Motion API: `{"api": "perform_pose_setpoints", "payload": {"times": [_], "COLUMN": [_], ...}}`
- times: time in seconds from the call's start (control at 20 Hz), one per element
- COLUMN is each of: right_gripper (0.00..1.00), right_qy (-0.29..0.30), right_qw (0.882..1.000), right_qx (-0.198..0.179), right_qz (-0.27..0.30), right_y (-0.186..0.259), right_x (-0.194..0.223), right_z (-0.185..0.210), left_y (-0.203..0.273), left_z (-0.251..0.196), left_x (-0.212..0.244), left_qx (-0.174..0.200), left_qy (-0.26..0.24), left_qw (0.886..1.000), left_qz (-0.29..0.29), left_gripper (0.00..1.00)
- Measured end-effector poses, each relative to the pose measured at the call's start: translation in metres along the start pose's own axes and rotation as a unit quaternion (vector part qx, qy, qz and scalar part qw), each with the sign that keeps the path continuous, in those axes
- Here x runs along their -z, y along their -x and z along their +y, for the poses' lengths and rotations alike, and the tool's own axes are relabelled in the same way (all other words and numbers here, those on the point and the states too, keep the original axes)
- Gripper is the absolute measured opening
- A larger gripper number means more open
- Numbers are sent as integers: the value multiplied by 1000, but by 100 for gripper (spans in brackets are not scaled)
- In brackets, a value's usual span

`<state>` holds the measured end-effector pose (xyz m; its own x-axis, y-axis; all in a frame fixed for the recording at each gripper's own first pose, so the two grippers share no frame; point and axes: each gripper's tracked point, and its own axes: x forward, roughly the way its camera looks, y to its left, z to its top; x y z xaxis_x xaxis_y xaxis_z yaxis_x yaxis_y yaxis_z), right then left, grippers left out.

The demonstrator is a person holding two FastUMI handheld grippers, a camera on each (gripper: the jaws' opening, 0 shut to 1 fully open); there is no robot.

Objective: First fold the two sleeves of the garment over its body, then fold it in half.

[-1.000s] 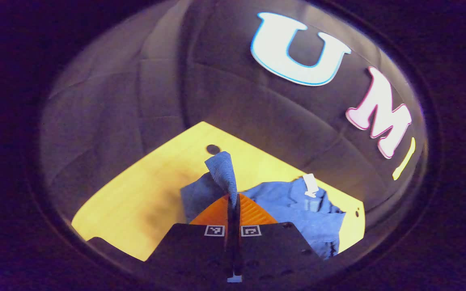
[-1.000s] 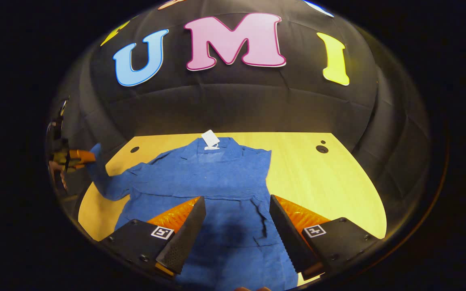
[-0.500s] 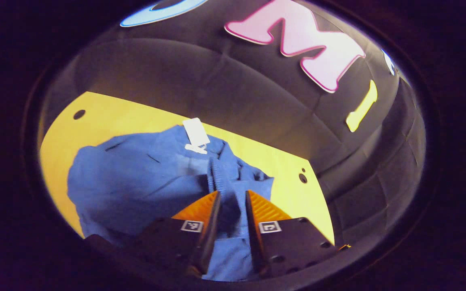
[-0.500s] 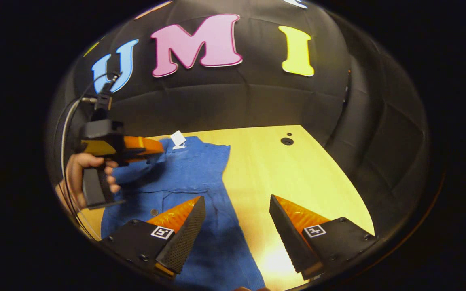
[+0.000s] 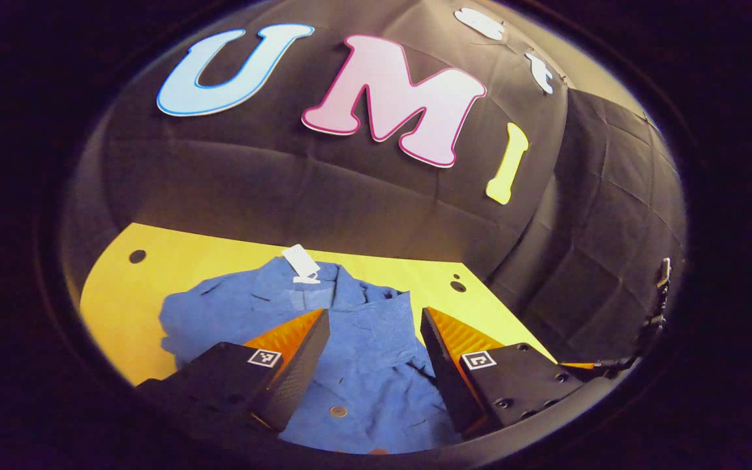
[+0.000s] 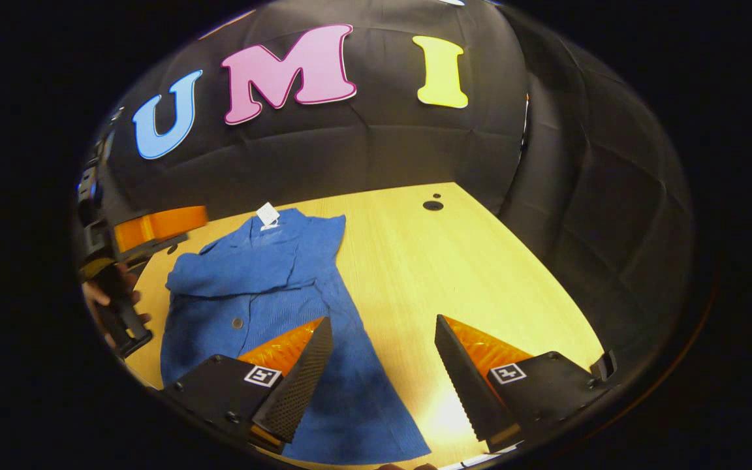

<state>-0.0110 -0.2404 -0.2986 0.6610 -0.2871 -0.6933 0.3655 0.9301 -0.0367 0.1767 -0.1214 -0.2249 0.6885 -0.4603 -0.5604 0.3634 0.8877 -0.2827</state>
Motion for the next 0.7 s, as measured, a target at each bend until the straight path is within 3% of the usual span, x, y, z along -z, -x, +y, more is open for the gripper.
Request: {"api": "perform_pose_setpoints", "payload": {"times": [0.1,0.15,0.2,0.25,0.3,0.35,0.4,0.45,0.55,0.6,0.65,0.7], "right_gripper": [100,92,100,100,91,100,91,100,100,92,100,100], "right_qy": [-4,-2,4,13,21,30,38,45,47,44,41,41], "right_qw": [999,999,998,996,995,993,991,988,982,981,982,982], "right_qx": [-1,0,-1,0,0,-1,1,-1,-4,0,10,19], "right_qz": [35,50,67,85,100,116,129,145,183,188,183,183], "right_y": [12,19,27,34,40,41,43,43,42,43,40,39], "right_x": [32,46,62,80,95,109,120,132,155,160,159,161], "right_z": [1,1,1,-1,-2,-1,-3,-2,-3,-6,-9,-14], "left_y": [57,83,107,129,149,168,183,193,201,201,201,202], "left_z": [27,41,54,67,78,85,91,93,100,104,108,111], "left_x": [46,74,102,133,162,189,208,226,253,263,276,283], "left_qx": [-36,-54,-76,-101,-119,-132,-141,-148,-159,-165,-170,-175], "left_qy": [0,2,4,7,14,23,34,48,67,72,77,80], "left_qw": [999,997,994,989,983,978,973,969,959,954,950,945], "left_qz": [36,57,82,109,139,160,177,193,227,240,252,264], "left_gripper": [83,83,83,83,83,82,82,82,83,83,83,82]}}
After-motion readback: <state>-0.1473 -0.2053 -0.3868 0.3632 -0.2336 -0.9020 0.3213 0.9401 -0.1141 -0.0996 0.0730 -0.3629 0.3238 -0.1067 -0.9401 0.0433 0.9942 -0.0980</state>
